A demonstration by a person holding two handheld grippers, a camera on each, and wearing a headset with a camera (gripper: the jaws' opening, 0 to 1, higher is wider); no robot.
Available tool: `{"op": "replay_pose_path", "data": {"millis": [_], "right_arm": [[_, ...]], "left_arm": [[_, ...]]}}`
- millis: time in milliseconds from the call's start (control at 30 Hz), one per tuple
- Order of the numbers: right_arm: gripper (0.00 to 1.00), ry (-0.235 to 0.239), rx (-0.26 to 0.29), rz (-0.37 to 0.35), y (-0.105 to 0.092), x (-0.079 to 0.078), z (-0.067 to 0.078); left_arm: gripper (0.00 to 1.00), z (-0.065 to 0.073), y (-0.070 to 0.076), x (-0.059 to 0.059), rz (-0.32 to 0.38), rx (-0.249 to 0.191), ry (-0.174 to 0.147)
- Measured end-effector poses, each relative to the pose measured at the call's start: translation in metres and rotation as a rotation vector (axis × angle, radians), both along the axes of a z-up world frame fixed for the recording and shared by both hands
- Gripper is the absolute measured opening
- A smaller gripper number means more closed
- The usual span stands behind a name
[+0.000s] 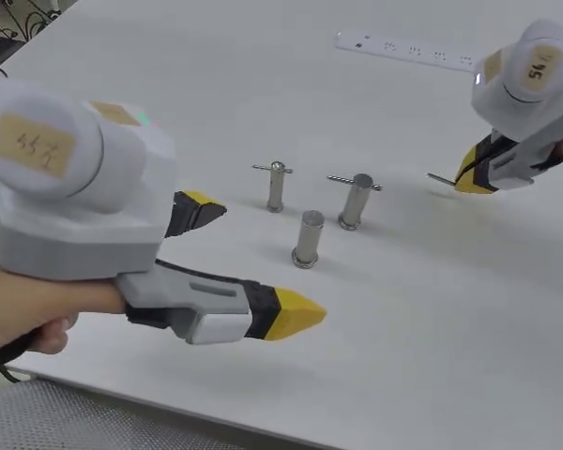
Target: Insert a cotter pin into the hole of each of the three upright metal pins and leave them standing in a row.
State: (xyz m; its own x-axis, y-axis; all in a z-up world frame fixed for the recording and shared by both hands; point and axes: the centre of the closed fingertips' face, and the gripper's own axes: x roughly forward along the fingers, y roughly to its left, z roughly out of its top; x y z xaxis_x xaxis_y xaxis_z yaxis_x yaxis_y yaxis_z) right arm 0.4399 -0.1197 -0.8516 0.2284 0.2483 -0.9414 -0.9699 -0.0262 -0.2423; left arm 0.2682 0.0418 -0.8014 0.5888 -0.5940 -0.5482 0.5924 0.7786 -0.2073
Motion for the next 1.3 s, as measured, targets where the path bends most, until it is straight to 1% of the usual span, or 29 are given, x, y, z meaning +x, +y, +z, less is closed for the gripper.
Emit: {"op": "replay_pose_path", "data": {"millis": [267,400,500,567,633,767,867,967,1067,1167,1200,1233,1300], "right_arm": [[0.03,-0.037,0.035,0.023,0.001,-0.017,0.014],[0.03,-0.054,0.072,0.024,0.004,-0.027,0.024],[0.03,-0.07,0.09,0.028,0.005,-0.034,0.029],[0.03,-0.081,0.102,0.032,0.007,-0.036,0.033],[0.03,-0.096,0.111,0.038,0.008,-0.043,0.038],[0.03,-0.119,0.142,0.03,0.01,-0.052,0.047],[0.03,-0.134,0.162,0.024,0.011,-0.06,0.053],[0.03,-0.147,0.183,0.019,0.013,-0.068,0.059],[0.03,-0.161,0.192,0.023,0.014,-0.076,0.062],[0.03,-0.17,0.205,0.022,0.016,-0.083,0.065],[0.03,-0.18,0.207,0.021,0.017,-0.085,0.066],[0.03,-0.197,0.202,0.029,0.017,-0.086,0.067],[0.03,-0.198,0.206,0.027,0.018,-0.091,0.068]], "left_arm": [[0.82,0.005,-0.004,0.002,-0.011,0.009,-0.01],[0.8,0.007,-0.006,0.005,-0.022,0.018,-0.017],[0.79,0.011,-0.009,0.01,-0.029,0.021,-0.026],[0.78,0.013,-0.01,0.014,-0.029,0.028,-0.028],[0.77,0.015,-0.011,0.019,-0.028,0.033,-0.032],[0.74,0.022,-0.014,0.028,-0.022,0.023,-0.045],[0.72,0.028,-0.021,0.034,-0.028,0.014,-0.055],[0.71,0.03,-0.027,0.038,-0.043,0.013,-0.057],[0.66,0.032,-0.033,0.041,-0.051,0.013,-0.061],[0.64,0.035,-0.04,0.045,-0.058,-0.008,-0.055],[0.64,0.035,-0.042,0.046,-0.058,-0.015,-0.053],[0.63,0.037,-0.045,0.047,-0.058,-0.034,-0.046],[0.61,0.04,-0.05,0.048,-0.055,-0.068,-0.036]]}}
